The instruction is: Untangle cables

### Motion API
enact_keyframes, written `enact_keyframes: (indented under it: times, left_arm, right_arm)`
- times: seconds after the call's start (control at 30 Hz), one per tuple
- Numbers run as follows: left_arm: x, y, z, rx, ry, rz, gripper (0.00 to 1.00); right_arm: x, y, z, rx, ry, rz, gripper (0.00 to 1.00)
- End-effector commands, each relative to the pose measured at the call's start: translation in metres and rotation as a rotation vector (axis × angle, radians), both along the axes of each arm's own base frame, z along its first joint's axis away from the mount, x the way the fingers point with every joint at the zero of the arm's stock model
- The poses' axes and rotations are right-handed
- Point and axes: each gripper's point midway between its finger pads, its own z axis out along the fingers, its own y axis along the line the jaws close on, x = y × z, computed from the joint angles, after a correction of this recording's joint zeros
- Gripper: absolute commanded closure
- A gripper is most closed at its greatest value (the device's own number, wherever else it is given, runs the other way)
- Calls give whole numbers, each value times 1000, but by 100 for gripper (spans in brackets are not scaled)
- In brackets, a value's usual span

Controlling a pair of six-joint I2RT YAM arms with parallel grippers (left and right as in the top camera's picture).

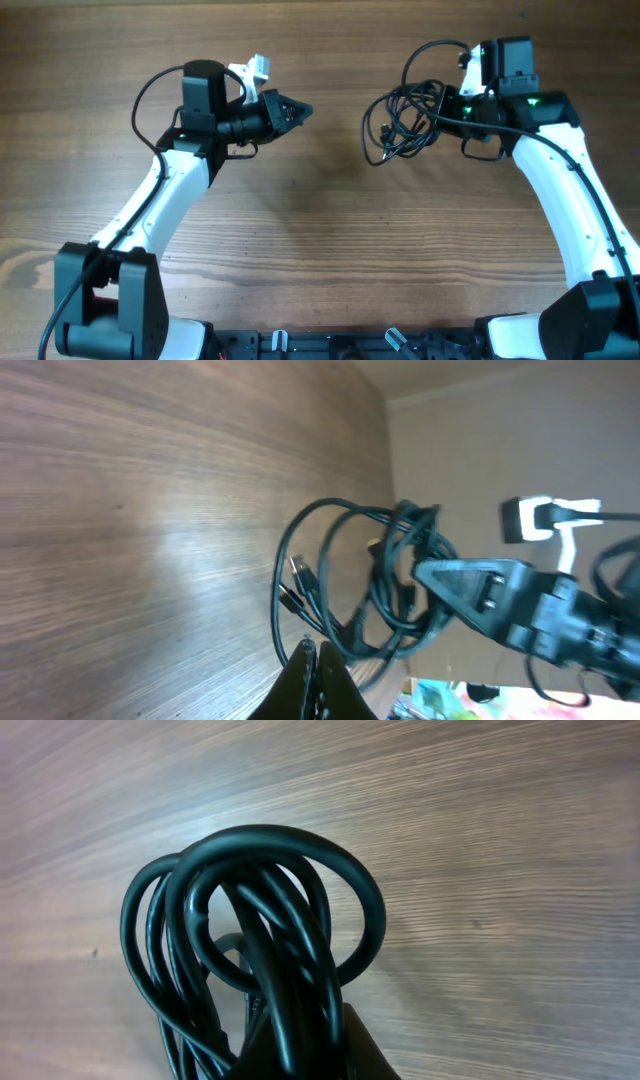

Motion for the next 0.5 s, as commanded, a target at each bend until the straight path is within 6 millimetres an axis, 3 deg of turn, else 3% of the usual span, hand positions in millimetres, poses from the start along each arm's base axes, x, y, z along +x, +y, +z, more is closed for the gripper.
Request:
enact_keyframes:
  times: [0.0,0.17,0.37,0.47]
  left_arm:
    - [2,-3,-9,102,-18,56,96]
    - [6,-5,-26,228,-17,141,82]
    - [9,-2,-31,274,-24,178,79]
    - [11,10,-40,333,-2,231,78]
  right_arm:
    - [-5,26,10,88,-19,122,96]
    - [-14,47,10,98,-15,200,96]
    - [-24,68,9,79,-24,294,94]
    - [-25,67,8,75,-19,291,79]
